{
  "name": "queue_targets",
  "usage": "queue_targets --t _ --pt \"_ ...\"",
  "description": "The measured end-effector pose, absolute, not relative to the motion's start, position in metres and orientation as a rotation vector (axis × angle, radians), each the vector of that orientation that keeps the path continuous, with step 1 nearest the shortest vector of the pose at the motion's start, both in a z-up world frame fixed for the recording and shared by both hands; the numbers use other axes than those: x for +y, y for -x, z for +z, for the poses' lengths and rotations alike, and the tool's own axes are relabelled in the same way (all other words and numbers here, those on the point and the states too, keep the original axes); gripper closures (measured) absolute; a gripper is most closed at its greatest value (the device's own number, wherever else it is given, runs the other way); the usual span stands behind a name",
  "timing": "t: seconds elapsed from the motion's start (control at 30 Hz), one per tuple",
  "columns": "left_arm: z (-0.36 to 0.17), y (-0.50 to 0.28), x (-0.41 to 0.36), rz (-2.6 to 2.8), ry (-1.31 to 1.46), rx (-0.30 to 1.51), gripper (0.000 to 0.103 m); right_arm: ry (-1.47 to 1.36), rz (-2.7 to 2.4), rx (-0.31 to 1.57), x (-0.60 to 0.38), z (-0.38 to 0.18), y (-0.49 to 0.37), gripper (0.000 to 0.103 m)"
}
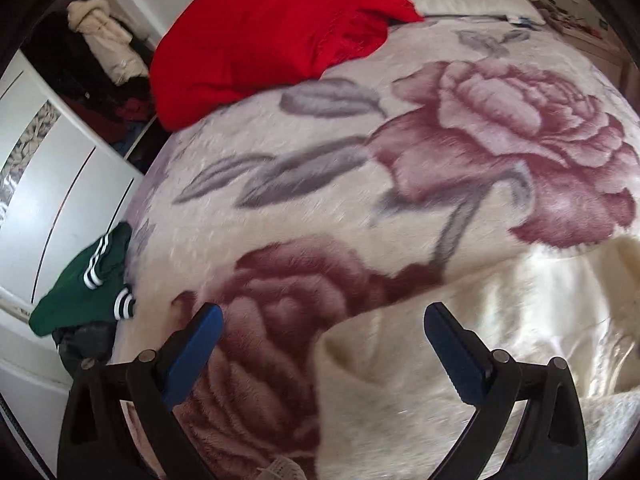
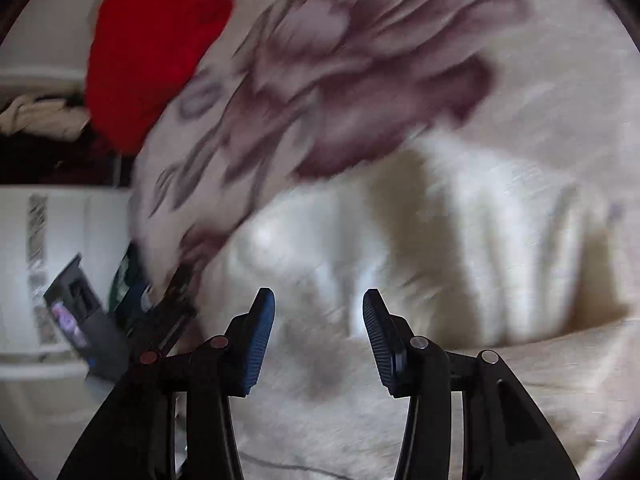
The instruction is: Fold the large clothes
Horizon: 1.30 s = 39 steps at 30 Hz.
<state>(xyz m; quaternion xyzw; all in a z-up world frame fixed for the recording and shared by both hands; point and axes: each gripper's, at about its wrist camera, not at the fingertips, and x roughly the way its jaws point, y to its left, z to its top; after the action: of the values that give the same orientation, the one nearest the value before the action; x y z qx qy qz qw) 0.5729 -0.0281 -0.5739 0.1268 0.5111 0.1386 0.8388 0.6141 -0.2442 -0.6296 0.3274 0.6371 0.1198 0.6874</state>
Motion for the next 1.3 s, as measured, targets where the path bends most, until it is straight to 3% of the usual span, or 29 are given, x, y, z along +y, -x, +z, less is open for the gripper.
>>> queue_targets --t 0.27,0.3,0.33,0.63,0.9,1.0,1.13,1.3 --pt "-0.599 -0.57 -0.008 0.315 -0.242 1.132 0.0 -0.459 0.181 1.693 -0.169 -0.714 -0.633 0.056" --pt "-0.599 -0.569 -0.007 0.315 -0.243 1.13 0.0 -0.439 0.181 1.665 -0.166 -0.712 -0.632 0.063" --pt "-0.599 -0.568 -0.007 0.314 -0.24 1.127 0.0 -0.433 0.2 1.628 -0.162 -0.707 -0.63 0.096" --pt "-0.583 -0.577 -0.001 0.292 -0.228 1.078 0.0 -0.258 0.115 1.4 -0.149 -0.659 -0.632 0.098" --pt "-0.59 -0.588 0.002 0.289 -0.222 1.099 0.0 -0.249 0.054 1.44 -0.153 -0.678 -0.677 0.098" --pt "-0.586 -0.581 0.0 0.251 -0.214 1.113 0.0 -0.37 0.111 1.519 -0.17 -0.682 -0.68 0.092" --pt "-0.572 -0.568 -0.013 0.189 -0.198 1.092 0.0 -0.467 0.031 1.407 -0.236 -0.626 -0.654 0.052" --pt "-0.582 -0.578 -0.044 0.128 -0.236 1.102 0.0 -0.404 -0.14 1.42 -0.299 -0.614 -0.626 0.049"
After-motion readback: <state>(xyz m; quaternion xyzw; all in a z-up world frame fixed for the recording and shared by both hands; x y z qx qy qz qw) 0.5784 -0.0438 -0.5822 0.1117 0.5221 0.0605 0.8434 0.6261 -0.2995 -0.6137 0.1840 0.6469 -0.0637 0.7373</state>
